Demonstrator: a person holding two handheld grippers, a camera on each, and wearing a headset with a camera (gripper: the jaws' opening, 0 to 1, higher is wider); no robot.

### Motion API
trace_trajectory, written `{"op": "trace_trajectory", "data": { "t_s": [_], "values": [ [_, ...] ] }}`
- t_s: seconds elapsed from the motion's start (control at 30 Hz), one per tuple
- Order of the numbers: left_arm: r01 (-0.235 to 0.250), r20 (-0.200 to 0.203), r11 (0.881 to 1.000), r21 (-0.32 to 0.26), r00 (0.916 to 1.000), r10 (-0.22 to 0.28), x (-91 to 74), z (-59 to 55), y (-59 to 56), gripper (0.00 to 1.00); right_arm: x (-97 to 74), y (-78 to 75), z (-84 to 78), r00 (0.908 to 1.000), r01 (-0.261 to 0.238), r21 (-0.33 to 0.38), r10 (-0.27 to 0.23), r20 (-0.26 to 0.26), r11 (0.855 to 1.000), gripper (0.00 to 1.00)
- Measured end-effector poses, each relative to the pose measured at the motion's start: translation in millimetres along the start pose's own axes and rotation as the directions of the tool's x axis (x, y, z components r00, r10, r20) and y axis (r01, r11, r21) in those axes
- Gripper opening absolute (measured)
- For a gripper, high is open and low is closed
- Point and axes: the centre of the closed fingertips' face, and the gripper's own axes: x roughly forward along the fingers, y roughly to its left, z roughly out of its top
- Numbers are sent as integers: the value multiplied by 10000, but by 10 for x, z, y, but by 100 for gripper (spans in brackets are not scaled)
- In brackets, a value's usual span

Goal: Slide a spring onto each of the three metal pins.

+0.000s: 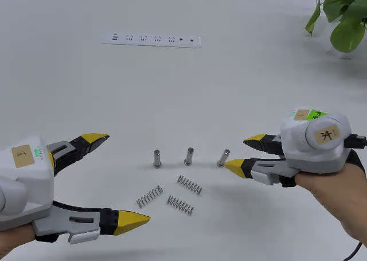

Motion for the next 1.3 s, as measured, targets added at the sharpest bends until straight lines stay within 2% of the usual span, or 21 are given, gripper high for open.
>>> {"op": "trace_trajectory", "data": {
  "t_s": [0.17,0.27,0.4,0.73,1.07,1.3],
  "values": [
    [-7,-29,10000,37,10000,7,-12,8,2,100,-66,10,11,9991,-226,254,216,378,9994,52],
    [-2,-60,10000,79,10000,3,-23,10,-4,100,-116,26,6,9982,-342,148,334,506,9993,56],
    [-24,-89,9999,104,10000,25,-37,8,-3,99,-154,39,-20,9973,-505,-7,505,529,9987,62],
    [-41,-256,9999,140,9997,45,-57,-14,-5,99,-245,188,-14,9905,-1137,-469,1169,727,9924,75],
    [-136,-423,9998,174,9990,143,-98,-53,29,99,-313,243,-62,9836,-1528,-776,1592,844,9852,84],
    [-136,-597,9997,216,9981,149,-116,-77,3,99,-353,327,-140,9795,-1740,-1174,1841,818,9777,89]
  ]
}}
